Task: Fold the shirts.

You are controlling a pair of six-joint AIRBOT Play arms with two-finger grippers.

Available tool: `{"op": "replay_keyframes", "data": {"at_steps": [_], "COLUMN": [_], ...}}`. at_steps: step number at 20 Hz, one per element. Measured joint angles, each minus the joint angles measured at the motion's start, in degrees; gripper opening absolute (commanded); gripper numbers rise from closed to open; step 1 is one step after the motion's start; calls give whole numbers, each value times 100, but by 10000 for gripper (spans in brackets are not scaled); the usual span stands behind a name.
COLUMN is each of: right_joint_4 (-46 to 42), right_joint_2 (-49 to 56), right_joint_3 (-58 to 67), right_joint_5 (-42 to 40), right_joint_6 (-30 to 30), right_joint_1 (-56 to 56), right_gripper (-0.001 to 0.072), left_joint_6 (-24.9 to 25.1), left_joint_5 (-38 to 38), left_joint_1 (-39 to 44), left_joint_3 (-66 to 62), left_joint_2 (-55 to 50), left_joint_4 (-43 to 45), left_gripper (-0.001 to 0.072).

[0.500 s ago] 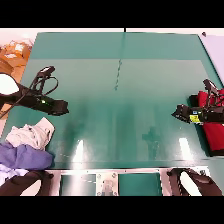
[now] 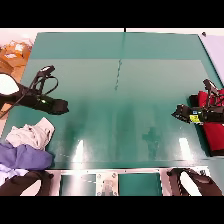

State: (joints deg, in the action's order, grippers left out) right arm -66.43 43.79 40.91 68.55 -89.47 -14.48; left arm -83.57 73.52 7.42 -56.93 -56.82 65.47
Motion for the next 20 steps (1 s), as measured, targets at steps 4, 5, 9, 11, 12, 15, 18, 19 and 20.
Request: {"op": "replay_keyframes", "data": {"at_steps": [4, 5, 9, 11, 12, 15, 18, 19, 20], "right_joint_4": [0, -2, 0, 0, 0, 0, 0, 0, 0], "right_joint_2": [0, 0, 0, 0, 2, 31, 63, 72, 83], "right_joint_3": [0, -2, -2, -2, -2, -2, -2, -2, -2], "right_joint_5": [0, -22, -354, -599, -704, -935, -1036, -1056, -1067], "right_joint_6": [0, 2, 2, 0, 0, 2, 2, 2, 2], "right_joint_1": [0, 0, 0, 0, 0, 0, 0, 0, 0], "right_gripper": [9, 9, 9, 9, 9, 9, 9, 9, 9], "left_joint_6": [0, -26, -907, -1495, -1696, -2063, -2216, -2247, -2264], "left_joint_5": [-647, -715, -297, 162, 334, 584, 474, 319, 157], "left_joint_1": [2, 4, 2, -72, -181, -772, -1403, -1569, -1694], "left_joint_3": [0, 2, 42, 188, 317, 951, 1600, 1779, 1910], "left_joint_2": [0, 0, -4, -4, -4, -7, -7, -9, -11], "left_joint_4": [-35, 66, 2087, 3399, 3768, 4135, 3912, 3790, 3679], "left_gripper": [22, 63, 709, 709, 708, 709, 707, 623, 328]}}
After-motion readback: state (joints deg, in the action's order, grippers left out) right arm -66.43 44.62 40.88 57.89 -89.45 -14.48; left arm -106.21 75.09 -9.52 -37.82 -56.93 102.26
